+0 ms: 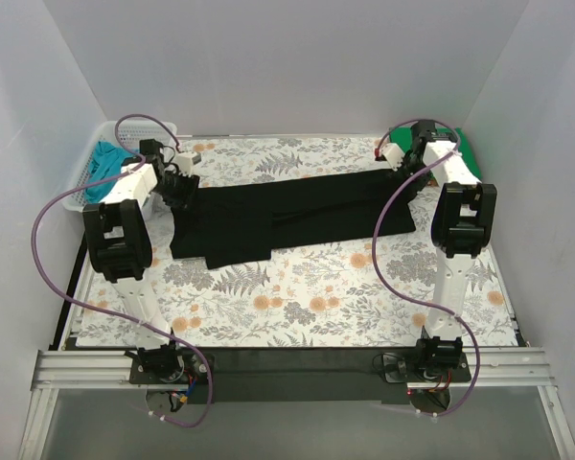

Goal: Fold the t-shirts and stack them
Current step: Fold the tshirt

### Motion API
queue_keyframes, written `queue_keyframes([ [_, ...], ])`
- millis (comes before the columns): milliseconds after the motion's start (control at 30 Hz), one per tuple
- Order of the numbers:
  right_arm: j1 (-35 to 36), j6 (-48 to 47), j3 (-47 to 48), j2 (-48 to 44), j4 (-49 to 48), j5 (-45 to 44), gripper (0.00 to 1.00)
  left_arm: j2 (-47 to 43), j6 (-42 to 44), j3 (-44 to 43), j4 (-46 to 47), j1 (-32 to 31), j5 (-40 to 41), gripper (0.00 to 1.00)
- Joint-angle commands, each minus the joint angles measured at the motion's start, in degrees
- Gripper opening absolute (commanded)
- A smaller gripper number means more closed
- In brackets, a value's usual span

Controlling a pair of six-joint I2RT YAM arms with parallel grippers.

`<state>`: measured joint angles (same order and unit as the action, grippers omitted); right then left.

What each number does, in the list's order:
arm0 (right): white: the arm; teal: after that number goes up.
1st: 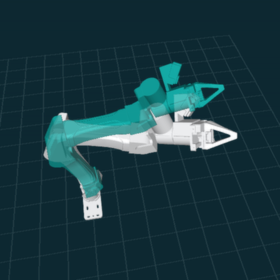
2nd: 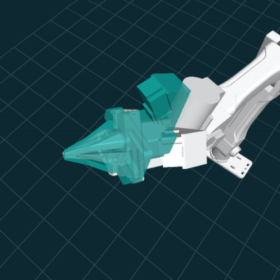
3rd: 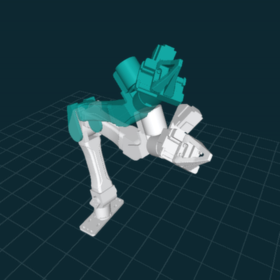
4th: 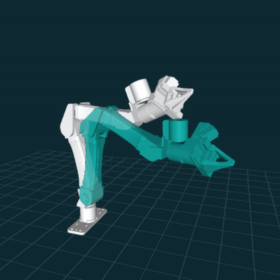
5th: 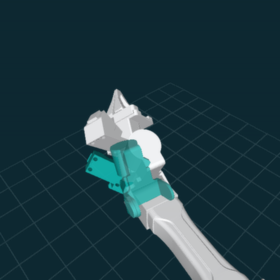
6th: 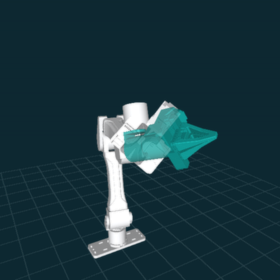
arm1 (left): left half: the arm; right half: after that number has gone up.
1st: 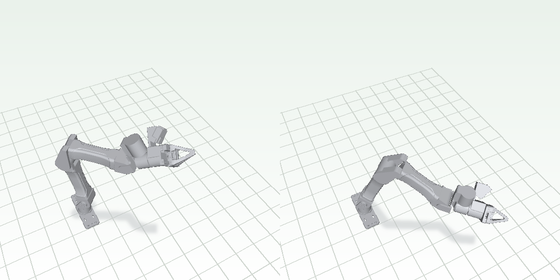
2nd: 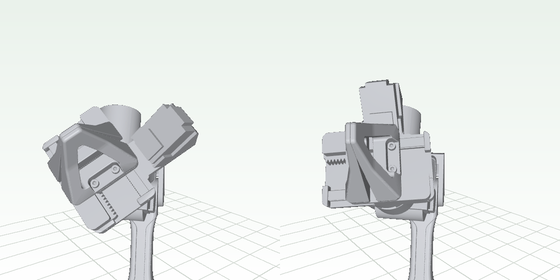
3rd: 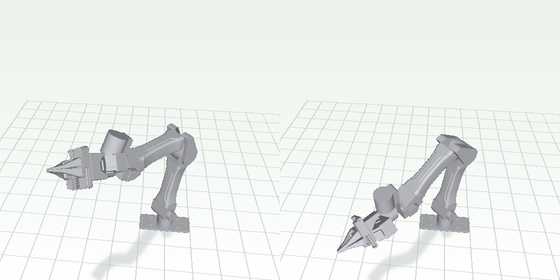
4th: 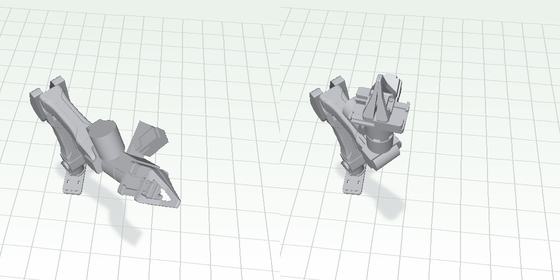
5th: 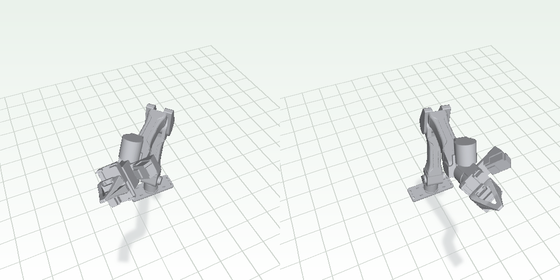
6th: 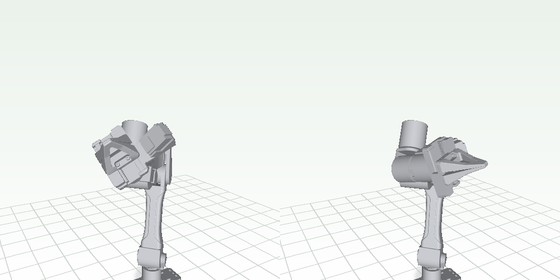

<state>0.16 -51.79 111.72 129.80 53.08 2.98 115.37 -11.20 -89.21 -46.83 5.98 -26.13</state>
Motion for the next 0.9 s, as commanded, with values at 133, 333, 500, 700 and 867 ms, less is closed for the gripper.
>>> queue_keyframes([
  [133, 1.33, 3.98, -3.57, -10.52, 5.37, 5.36, 0.52, -8.66, -5.06, -0.19, -3.44, 2.63, -3.75, 0.44],
  [333, 0.45, 6.69, -13.98, -15.63, 4.75, 6.33, 0.49, -17.01, -5.85, 12.27, -3.45, 5.71, -4.02, 0.54],
  [500, -1.75, 10.74, -14.87, -13.17, 4.31, 6.77, 0.50, -21.24, -5.58, 20.30, -0.81, 6.15, -3.23, 0.56],
  [700, -1.83, 13.82, -16.00, -10.36, 2.21, 5.54, 0.50, -20.01, -6.29, 24.17, 2.61, 6.06, -1.91, 0.56],
  [867, -1.83, 14.17, -18.29, -9.04, -0.25, 2.65, 0.50, -17.73, -6.38, 25.84, 4.73, 6.15, -0.15, 0.47],
])
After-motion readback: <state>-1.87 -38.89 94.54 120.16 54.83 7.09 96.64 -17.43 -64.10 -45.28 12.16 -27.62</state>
